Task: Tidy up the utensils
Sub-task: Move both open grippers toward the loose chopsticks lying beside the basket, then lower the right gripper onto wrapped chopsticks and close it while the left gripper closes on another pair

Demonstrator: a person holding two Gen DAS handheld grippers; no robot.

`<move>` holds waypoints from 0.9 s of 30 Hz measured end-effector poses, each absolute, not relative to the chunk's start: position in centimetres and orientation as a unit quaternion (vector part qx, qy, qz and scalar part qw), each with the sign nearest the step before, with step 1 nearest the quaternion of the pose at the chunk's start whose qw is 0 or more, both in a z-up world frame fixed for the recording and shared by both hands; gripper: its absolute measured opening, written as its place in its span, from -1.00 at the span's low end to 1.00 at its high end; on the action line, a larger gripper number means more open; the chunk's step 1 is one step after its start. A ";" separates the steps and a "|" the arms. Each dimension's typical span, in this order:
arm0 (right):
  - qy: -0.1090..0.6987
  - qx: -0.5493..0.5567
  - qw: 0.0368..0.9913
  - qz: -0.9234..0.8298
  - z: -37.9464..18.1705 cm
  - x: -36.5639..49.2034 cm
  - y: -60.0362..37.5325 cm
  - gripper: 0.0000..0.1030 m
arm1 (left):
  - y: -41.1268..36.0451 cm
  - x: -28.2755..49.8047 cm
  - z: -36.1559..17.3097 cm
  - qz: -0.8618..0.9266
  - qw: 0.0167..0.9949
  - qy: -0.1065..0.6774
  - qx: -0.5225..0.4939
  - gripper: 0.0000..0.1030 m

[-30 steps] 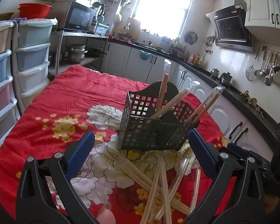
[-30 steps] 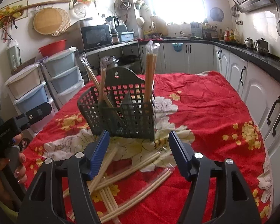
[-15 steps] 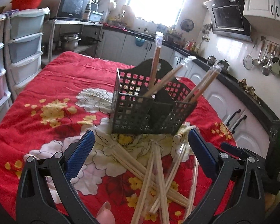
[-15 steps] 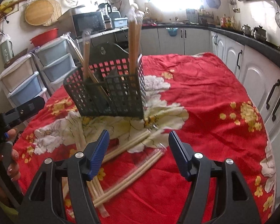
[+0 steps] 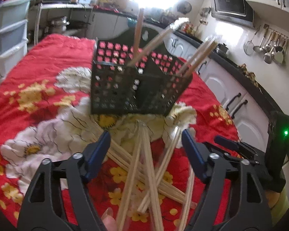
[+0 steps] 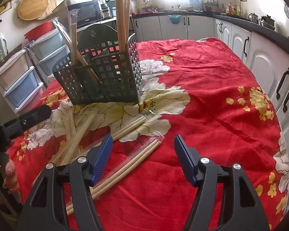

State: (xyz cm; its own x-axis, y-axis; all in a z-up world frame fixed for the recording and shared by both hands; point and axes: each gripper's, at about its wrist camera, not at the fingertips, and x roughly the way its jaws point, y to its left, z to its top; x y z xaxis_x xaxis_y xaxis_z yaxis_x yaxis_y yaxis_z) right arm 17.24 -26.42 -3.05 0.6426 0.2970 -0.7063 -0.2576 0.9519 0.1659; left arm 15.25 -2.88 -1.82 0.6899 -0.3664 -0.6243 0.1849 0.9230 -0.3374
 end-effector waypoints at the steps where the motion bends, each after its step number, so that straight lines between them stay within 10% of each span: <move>1: 0.396 0.026 0.905 0.153 -3.1 17.3 -26.5 0.23 | -3.1 15.4 -2.1 -0.154 0.908 0.370 -0.124 0.15; 5: 0.407 0.025 0.900 0.152 -3.7 17.7 -26.5 0.23 | -3.9 15.9 -3.0 -0.164 0.897 0.392 -0.120 -0.21; 27: 0.457 0.060 0.873 0.158 -6.2 19.6 -26.6 -0.05 | -6.9 20.2 -5.8 -0.157 0.876 0.451 -0.065 -0.54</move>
State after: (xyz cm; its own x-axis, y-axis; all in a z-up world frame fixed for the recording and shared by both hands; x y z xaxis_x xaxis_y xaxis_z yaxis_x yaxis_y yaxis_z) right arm 19.57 -26.61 -6.19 0.5327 0.3297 -0.7794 -0.2205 0.9432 0.2483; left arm 20.20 -6.85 -5.76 0.5436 -0.3331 -0.7704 0.2157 0.9425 -0.2552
